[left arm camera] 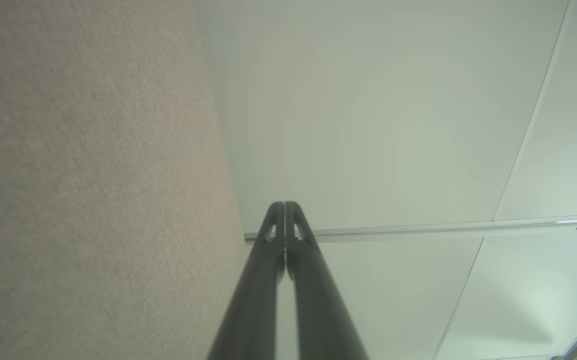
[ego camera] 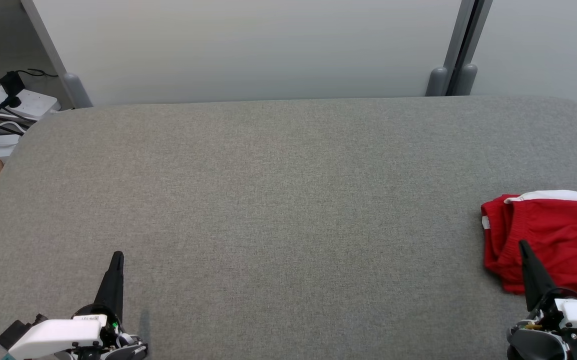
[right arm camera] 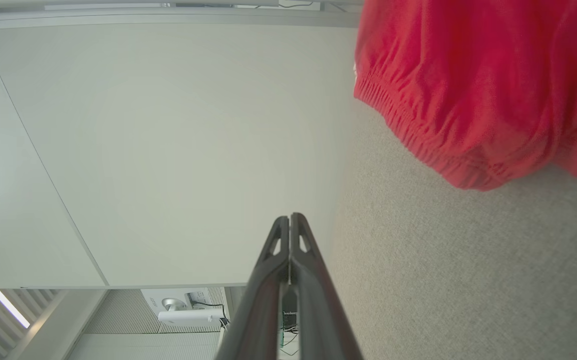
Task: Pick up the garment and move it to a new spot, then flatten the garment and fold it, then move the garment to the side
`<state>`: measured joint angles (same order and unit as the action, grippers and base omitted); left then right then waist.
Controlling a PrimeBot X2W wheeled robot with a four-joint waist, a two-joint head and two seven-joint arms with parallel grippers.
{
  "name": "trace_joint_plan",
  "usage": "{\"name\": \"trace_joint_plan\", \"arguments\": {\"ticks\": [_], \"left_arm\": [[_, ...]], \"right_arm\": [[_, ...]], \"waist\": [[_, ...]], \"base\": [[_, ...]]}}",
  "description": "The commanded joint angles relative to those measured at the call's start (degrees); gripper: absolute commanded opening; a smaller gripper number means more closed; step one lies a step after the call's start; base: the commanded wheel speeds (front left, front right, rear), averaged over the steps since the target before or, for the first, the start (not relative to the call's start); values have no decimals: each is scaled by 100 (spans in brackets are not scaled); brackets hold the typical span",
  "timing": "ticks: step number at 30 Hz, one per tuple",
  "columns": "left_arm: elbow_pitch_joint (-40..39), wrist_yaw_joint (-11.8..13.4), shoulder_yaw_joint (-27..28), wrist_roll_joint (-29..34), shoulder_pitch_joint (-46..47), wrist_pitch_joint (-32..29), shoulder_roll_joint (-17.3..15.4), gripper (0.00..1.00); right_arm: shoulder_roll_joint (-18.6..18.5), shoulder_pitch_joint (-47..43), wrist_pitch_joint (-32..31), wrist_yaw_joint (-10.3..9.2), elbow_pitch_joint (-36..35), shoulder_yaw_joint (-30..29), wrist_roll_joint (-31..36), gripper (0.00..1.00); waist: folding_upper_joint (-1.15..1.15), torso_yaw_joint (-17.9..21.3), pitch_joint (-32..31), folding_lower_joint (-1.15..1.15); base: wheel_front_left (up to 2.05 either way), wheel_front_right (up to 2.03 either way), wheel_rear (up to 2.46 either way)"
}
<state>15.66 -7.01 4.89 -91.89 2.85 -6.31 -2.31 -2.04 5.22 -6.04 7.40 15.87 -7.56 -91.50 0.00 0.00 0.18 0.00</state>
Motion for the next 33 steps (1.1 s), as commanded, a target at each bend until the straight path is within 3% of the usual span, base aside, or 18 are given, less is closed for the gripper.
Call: {"name": "trace_joint_plan", "arguments": {"ticks": [1,33], "left_arm": [[-161,-47,163,-28,334,-18,-56,0],[-161,-47,162,-28,334,-18,-56,0]], "right_arm": [[-84,96,-44,9,-185,105,-67,0],[-84,96,-44,9,-185,105,-67,0]], "waist": [[0,0,0,0],[0,0,0,0]], "base": [[0,0,0],[0,0,0]]}}
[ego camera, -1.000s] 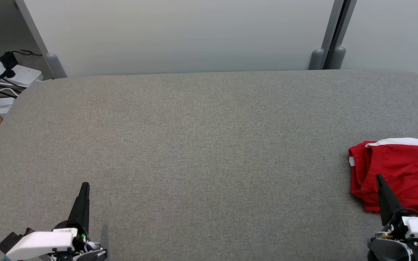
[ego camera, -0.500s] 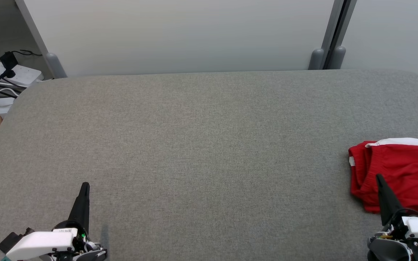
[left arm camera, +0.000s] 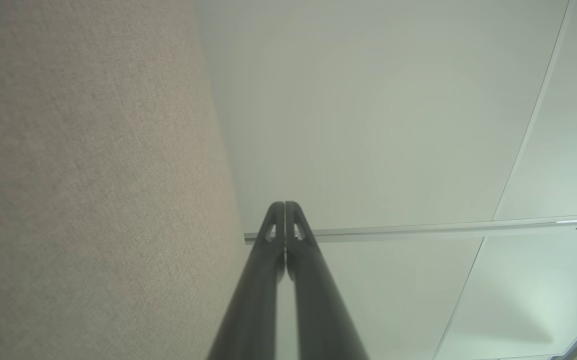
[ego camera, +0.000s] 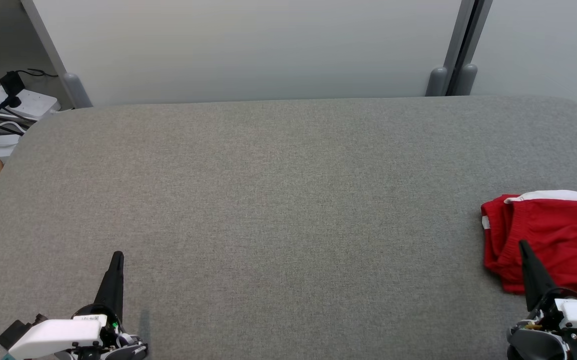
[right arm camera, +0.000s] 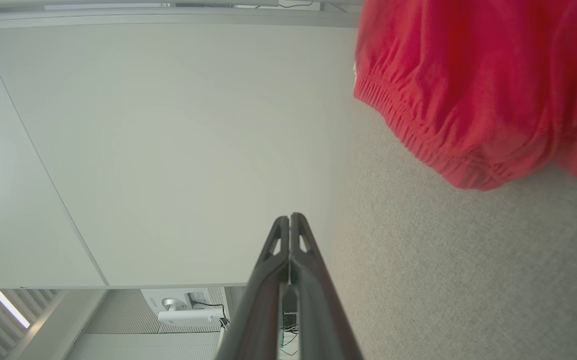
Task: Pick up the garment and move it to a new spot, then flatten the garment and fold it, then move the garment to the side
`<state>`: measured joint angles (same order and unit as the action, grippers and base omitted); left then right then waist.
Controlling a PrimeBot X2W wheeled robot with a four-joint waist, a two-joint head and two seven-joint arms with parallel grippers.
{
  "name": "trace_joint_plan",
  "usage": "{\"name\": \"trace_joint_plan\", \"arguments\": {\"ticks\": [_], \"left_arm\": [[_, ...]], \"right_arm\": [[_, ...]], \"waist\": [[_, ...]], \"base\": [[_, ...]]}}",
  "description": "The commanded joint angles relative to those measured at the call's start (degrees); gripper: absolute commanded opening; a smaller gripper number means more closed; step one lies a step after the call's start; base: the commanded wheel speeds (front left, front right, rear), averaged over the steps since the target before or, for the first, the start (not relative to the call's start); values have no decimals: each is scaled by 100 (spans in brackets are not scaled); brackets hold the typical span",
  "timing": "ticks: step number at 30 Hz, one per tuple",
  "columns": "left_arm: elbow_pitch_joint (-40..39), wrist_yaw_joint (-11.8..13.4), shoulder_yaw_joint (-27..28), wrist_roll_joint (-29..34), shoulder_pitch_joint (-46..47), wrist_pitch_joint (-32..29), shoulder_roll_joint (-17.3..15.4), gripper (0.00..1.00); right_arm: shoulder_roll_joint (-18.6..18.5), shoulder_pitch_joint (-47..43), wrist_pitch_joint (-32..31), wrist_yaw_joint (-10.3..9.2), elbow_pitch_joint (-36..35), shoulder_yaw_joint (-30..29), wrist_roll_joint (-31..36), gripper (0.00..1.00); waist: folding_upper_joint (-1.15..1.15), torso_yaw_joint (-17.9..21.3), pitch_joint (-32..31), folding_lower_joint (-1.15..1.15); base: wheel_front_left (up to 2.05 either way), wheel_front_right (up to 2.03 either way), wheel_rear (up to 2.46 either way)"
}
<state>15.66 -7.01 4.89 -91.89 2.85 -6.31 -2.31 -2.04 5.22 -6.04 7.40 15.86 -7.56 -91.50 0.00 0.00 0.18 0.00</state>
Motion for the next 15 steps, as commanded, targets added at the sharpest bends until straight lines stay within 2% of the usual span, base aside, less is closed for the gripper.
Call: {"name": "trace_joint_plan", "arguments": {"ticks": [1,15], "left_arm": [[-161,-47,162,-28,334,-17,-56,0],[-161,-47,162,-28,334,-17,-56,0]], "right_arm": [[-84,97,-44,9,-184,105,-67,0],[-84,97,-44,9,-184,105,-68,0]], "waist": [[0,0,0,0],[0,0,0,0]], "base": [[0,0,0],[0,0,0]]}}
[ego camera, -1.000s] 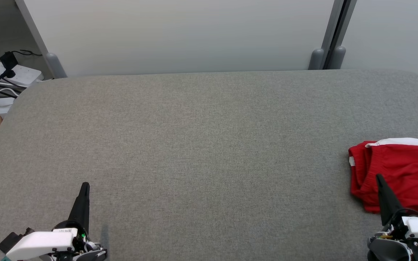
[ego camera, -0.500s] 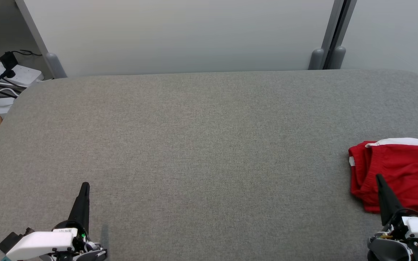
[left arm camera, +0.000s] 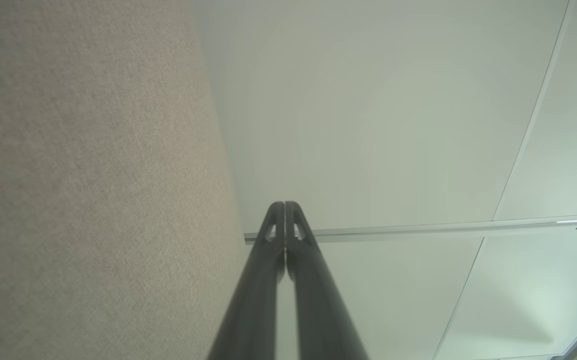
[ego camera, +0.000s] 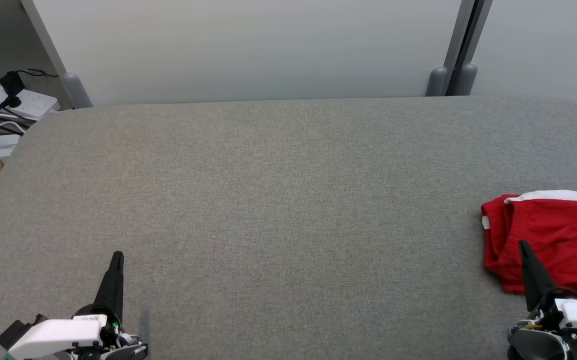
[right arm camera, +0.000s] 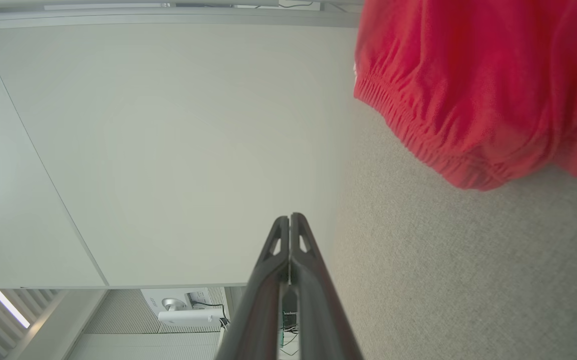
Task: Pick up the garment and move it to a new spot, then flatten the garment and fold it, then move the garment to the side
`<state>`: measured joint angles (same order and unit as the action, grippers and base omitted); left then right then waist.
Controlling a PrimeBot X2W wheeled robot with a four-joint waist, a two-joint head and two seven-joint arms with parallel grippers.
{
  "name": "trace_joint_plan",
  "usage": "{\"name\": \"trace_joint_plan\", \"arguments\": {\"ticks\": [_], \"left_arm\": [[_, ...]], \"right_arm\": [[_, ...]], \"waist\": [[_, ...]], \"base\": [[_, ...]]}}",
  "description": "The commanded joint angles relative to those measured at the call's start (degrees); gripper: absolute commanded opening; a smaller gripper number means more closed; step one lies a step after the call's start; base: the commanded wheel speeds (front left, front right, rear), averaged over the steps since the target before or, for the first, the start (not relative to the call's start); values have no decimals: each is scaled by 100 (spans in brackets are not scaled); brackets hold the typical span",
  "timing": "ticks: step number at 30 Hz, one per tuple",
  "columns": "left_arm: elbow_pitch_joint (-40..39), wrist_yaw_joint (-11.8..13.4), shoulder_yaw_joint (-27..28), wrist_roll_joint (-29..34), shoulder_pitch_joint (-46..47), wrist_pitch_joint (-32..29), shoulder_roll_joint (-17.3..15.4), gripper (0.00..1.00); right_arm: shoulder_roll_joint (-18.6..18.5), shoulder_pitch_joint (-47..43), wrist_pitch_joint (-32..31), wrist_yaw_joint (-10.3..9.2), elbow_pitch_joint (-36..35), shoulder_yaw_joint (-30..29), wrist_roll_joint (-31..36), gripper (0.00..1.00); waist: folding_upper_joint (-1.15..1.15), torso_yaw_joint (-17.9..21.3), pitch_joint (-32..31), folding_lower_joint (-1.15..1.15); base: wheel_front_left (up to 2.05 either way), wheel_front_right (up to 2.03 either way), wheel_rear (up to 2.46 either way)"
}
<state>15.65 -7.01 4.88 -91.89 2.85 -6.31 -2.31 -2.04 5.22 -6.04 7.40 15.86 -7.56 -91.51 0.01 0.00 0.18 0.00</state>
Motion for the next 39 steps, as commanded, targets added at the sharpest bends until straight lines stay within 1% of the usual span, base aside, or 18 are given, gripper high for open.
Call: {"name": "trace_joint_plan", "arguments": {"ticks": [1,39], "left_arm": [[-160,-47,163,-28,334,-17,-56,0],[-161,-47,163,-29,334,-17,-56,0]], "right_arm": [[-84,97,-44,9,-184,105,-66,0],[-84,97,-44,9,-184,106,-67,0]], "waist": [[-1,0,0,0],[-1,0,0,0]], "base": [[0,0,0],[0,0,0]]}}
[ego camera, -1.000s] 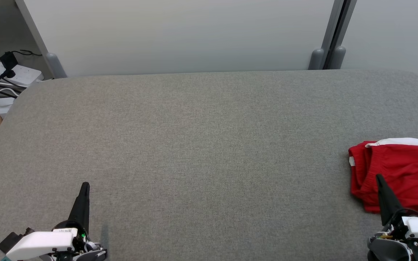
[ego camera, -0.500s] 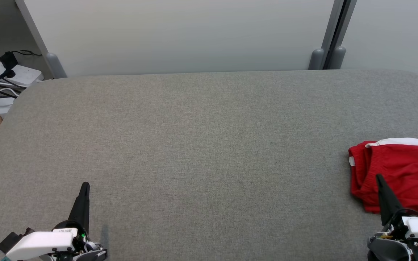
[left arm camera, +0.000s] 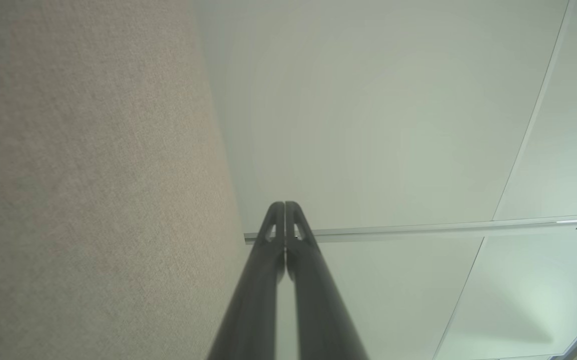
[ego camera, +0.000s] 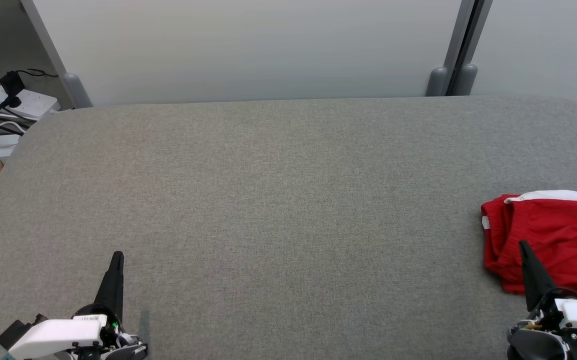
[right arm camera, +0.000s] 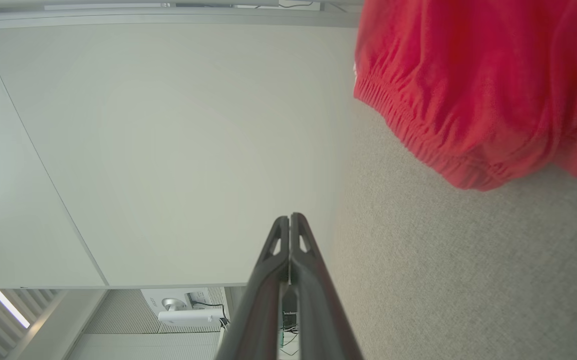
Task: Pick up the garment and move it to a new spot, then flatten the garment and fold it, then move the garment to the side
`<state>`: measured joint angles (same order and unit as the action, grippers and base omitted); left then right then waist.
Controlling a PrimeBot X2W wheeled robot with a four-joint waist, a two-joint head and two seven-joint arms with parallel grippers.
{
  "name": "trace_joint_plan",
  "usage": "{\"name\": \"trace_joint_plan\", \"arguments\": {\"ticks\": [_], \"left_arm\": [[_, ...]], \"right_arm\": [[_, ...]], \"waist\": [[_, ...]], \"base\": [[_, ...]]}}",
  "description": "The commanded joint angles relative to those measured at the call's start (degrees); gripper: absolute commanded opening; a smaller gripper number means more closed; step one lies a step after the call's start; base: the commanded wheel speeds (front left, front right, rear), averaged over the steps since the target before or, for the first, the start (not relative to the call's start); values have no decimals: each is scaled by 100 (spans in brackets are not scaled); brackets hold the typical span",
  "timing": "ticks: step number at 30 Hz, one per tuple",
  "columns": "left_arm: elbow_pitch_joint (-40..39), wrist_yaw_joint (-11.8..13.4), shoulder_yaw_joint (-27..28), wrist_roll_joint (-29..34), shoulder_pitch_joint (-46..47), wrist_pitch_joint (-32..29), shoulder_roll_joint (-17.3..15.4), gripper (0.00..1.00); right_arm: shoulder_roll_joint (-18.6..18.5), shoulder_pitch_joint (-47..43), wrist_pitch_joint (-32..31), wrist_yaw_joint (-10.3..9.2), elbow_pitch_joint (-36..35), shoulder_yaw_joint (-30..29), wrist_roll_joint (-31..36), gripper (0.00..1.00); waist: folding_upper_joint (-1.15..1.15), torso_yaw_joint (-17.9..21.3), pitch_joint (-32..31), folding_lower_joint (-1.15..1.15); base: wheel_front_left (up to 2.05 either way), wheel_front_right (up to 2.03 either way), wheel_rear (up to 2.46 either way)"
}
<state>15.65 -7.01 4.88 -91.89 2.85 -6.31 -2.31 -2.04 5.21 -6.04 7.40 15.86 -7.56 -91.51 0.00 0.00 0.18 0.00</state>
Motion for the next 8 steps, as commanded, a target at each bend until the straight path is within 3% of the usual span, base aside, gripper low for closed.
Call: {"name": "trace_joint_plan", "arguments": {"ticks": [1,8], "left_arm": [[-161,-47,163,-29,334,-17,-56,0],[-161,-47,163,-29,333,-17,-56,0]], "right_arm": [[-84,97,-44,9,-184,106,-67,0],[-84,97,-44,9,-184,106,-67,0]], "waist": [[0,0,0,0],[0,0,0,0]], "base": [[0,0,0],[0,0,0]]}}
